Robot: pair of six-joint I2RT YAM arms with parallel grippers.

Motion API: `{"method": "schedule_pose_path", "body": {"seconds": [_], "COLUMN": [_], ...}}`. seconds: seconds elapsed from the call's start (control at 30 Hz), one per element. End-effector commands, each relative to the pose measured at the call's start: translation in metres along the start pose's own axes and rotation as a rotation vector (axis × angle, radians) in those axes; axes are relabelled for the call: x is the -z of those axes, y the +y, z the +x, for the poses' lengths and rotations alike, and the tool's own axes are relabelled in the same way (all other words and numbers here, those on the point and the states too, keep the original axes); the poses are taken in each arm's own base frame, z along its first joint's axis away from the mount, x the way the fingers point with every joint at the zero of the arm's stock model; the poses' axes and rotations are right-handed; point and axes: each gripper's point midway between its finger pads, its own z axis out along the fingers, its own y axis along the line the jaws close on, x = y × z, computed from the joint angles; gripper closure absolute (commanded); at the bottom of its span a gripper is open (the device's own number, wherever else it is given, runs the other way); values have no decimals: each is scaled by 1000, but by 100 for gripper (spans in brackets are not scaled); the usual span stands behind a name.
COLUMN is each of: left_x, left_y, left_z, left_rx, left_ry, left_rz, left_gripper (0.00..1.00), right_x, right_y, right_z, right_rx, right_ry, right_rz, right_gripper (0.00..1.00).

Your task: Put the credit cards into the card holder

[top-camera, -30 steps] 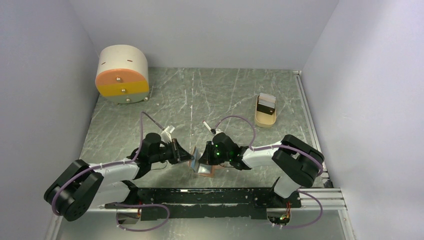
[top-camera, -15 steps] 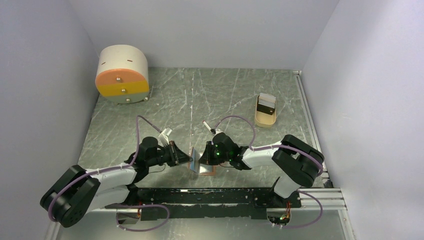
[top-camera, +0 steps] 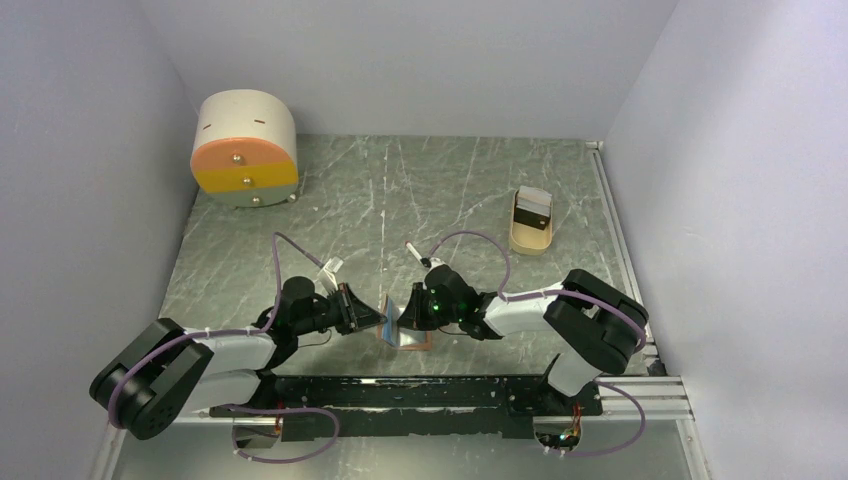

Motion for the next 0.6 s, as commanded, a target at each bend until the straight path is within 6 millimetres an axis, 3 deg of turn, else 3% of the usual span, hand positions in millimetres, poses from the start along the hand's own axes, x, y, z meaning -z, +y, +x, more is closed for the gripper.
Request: {"method": "schedule_pose_path", "body": {"seconds": [0.0,0.27,0.57], "left_x": [1,-5,-4], "left_y": [-14,13,13], "left_z": [3,0,-14], "left_rx": [-32,-39,-106], "left_ry": [16,47,27], "left_rz": [65,-106,-213], "left_gripper": [91,86,79], "right_x": [-3,-2,2], "right_y": [-15,-12,-12], "right_z": [5,3,-1], "right_rx": [11,16,19], "right_ry": [22,15,-1], "right_rz": [54,52,64], "right_gripper": [89,88,86]}}
